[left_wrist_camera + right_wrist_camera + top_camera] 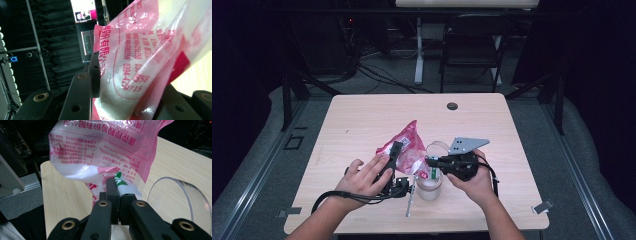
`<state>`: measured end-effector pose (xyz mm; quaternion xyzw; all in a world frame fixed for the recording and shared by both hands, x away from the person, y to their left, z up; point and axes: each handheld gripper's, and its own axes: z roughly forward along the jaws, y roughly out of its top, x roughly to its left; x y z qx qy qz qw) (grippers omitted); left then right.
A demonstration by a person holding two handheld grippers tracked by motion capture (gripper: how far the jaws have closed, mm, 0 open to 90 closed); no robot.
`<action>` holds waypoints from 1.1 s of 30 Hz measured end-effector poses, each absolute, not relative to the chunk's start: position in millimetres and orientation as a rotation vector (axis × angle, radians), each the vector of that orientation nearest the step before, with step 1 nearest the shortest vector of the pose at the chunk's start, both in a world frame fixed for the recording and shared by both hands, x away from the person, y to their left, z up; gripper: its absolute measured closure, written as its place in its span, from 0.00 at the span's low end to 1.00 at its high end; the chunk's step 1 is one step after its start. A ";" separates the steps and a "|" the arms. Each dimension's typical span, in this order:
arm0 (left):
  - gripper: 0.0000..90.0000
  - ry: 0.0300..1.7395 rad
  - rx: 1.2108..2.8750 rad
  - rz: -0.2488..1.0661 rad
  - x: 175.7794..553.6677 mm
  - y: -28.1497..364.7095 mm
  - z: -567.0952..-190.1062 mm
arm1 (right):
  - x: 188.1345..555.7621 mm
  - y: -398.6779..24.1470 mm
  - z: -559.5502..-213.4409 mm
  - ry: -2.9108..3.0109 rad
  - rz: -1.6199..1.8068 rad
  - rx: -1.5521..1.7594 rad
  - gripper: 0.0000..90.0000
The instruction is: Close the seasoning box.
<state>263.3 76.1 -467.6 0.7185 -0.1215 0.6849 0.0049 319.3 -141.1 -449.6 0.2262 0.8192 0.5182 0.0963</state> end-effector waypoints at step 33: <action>0.77 -0.317 2.303 2.100 271.2 80.0 -474.3 | 319.4 -138.4 -452.3 2.442 1.531 0.665 0.99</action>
